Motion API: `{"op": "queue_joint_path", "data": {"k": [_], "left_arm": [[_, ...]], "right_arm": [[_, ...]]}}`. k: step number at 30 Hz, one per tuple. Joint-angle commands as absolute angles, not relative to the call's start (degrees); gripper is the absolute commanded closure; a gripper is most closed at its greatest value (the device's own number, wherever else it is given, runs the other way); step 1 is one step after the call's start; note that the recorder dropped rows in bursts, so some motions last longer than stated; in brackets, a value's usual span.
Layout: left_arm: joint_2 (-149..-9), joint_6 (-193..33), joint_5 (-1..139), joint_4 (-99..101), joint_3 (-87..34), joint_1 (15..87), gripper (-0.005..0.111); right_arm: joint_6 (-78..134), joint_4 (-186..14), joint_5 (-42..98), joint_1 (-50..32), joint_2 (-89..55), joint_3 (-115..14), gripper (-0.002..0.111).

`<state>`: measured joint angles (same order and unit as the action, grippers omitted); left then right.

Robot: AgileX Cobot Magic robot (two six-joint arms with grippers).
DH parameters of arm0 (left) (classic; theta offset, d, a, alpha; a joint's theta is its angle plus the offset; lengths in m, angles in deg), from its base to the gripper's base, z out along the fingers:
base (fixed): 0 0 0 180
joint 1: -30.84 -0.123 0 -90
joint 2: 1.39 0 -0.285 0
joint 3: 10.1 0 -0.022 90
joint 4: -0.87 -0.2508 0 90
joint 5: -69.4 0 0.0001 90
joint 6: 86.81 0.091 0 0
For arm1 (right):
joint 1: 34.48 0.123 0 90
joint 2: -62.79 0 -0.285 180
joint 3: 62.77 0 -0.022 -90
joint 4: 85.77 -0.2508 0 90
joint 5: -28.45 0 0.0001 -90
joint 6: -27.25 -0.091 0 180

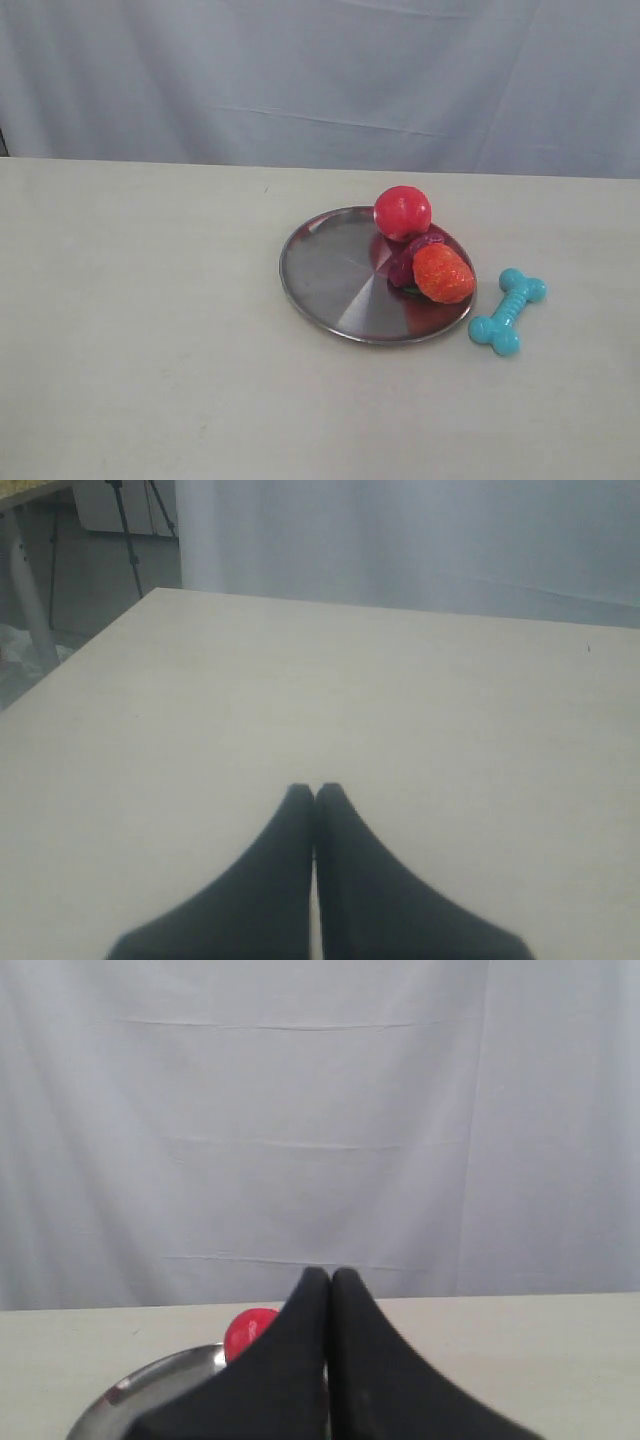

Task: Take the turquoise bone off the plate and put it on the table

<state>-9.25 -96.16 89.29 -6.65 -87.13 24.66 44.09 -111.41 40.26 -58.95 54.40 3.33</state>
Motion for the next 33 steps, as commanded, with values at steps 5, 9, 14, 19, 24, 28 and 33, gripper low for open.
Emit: {"op": "queue_joint_path", "data": {"k": [5,9,14,19,24,28,33], "left_arm": [[-9.2,-96.1,89.2,-6.7,-87.3,25.1,0.107],[-9.2,-96.1,89.2,-6.7,-87.3,25.1,0.107],[-9.2,-96.1,89.2,-6.7,-87.3,25.1,0.107],[-9.2,-96.1,89.2,-6.7,-87.3,25.1,0.107],[-9.2,-96.1,89.2,-6.7,-87.3,25.1,0.107],[-9.2,-96.1,89.2,-6.7,-87.3,25.1,0.107],[-9.2,-96.2,89.2,-6.7,-87.3,25.1,0.107]], "right_arm": [[42.9,-111.2,35.6,-59.3,55.0,10.3,0.109],[42.9,-111.2,35.9,-59.3,55.0,10.3,0.109],[40.3,-104.4,37.9,-59.3,55.0,10.5,0.109],[30.9,-97.6,38.0,-59.3,55.0,10.5,0.109],[29.4,-96.4,38.1,-59.3,55.0,10.5,0.109],[29.4,-95.5,38.3,-59.3,55.0,10.5,0.109],[23.9,-91.4,39.0,-59.3,55.0,10.5,0.109]]}}
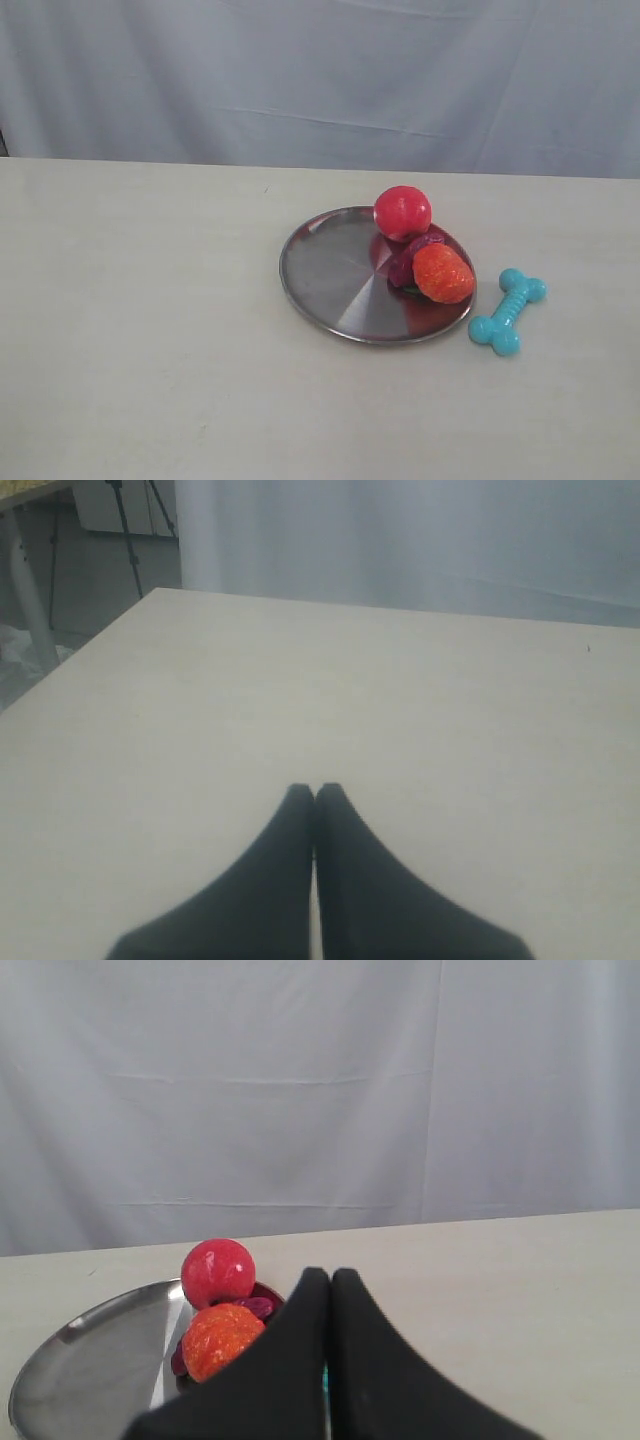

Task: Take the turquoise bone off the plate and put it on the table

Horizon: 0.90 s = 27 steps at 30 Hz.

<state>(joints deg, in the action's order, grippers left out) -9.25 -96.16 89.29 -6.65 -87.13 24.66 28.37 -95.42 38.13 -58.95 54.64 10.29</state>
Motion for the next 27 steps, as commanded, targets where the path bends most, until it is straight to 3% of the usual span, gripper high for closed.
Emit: {"op": "queue_joint_path", "data": {"k": [1,27], "left_arm": [[-9.2,-96.2,89.2,-6.7,-87.3,25.1,0.107],[-9.2,-96.2,89.2,-6.7,-87.3,25.1,0.107]], "right_arm": [[22.6,-90.2,39.2,-59.3,55.0,10.5,0.109],[23.6,-91.8,49.8,-59.3,55.0,14.4,0.109]]}}
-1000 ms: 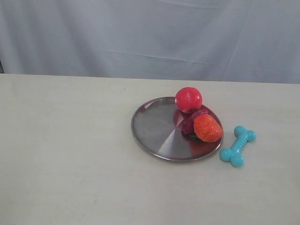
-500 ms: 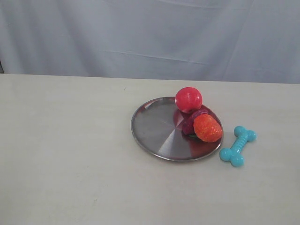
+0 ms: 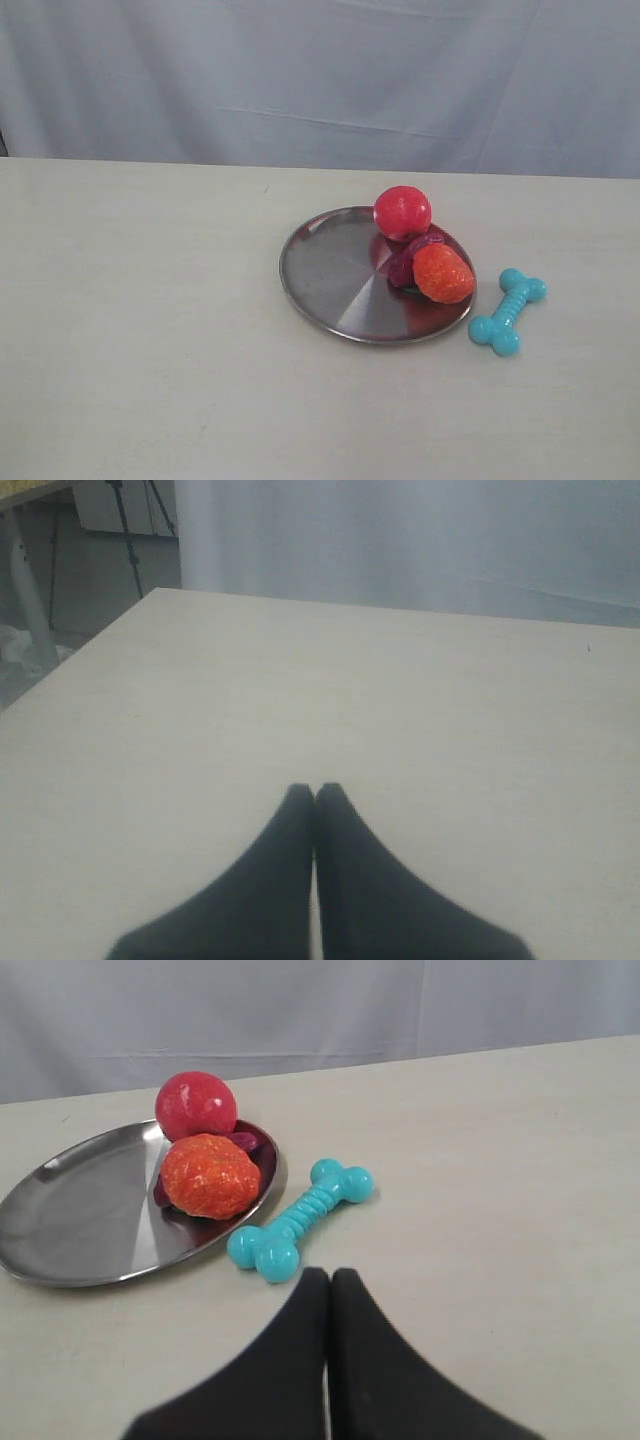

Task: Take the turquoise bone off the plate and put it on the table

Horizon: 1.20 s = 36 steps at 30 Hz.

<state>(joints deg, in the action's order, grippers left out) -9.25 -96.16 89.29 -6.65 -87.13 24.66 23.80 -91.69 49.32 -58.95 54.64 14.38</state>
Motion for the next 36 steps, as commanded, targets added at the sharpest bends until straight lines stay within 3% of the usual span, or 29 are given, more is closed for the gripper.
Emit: {"op": "queue_joint_path", "data": {"k": [1,36], "left_arm": [[-9.2,-96.2,89.2,-6.7,-87.3,25.1,0.107],[-9.2,-96.2,89.2,-6.7,-87.3,25.1,0.107]], "right_arm": [[23.6,-91.7,50.0,-59.3,55.0,14.4,0.109],[23.5,-91.8,51.9,-52.7,55.0,14.4,0.109]]}}
